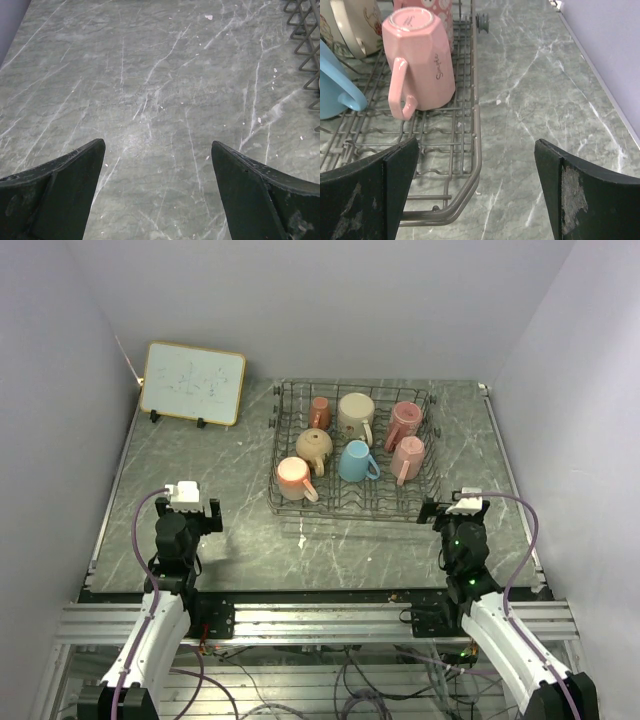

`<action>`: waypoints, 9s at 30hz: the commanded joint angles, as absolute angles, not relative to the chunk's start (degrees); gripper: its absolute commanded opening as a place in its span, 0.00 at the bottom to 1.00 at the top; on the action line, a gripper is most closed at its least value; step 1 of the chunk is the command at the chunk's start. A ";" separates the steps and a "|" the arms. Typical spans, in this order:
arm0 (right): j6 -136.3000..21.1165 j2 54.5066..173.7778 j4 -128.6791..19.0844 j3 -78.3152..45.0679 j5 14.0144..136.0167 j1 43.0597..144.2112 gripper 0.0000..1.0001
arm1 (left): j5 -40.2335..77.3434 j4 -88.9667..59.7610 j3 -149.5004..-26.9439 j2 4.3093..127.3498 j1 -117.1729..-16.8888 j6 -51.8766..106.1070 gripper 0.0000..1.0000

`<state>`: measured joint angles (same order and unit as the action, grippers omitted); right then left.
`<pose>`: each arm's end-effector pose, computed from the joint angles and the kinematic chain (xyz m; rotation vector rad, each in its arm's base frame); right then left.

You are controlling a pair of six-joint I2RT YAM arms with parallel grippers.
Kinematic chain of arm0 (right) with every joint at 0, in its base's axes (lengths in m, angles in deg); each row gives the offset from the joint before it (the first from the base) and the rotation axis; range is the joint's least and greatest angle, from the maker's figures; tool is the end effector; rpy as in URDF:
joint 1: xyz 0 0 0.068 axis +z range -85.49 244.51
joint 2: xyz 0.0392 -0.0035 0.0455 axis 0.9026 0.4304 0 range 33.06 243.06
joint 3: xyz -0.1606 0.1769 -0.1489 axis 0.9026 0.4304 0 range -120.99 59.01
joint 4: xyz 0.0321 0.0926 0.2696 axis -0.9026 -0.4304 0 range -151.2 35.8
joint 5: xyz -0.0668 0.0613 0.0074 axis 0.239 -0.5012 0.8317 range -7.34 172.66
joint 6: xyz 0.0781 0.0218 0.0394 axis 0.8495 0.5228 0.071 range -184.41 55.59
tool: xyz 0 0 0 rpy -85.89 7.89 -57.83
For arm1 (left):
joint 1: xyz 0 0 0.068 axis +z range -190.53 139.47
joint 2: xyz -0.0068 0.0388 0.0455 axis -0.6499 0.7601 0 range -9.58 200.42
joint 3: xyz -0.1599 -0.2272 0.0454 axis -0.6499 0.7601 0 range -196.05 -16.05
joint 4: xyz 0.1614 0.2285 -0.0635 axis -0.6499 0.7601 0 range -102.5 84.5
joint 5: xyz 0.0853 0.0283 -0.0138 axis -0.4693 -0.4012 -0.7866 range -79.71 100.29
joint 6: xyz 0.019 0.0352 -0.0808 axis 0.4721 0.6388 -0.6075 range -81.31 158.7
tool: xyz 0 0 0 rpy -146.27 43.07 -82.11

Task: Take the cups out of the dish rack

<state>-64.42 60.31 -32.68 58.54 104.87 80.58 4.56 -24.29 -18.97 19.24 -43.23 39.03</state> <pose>0.1959 0.0248 0.1559 0.0609 1.6559 -0.1093 0.2014 -0.0014 0.1427 -0.0229 1.8161 0.0617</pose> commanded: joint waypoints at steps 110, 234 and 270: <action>-18.37 125.37 -51.75 -22.46 49.88 107.72 0.00 | 42.19 25.09 -74.89 34.88 -42.72 73.50 0.99; -41.28 135.50 -78.79 -24.69 94.78 104.33 0.82 | -0.97 32.08 -117.89 104.11 -31.39 63.48 0.58; -46.21 151.10 -75.95 -33.63 107.72 110.42 0.00 | 34.10 40.33 -94.98 68.17 -31.64 64.68 0.99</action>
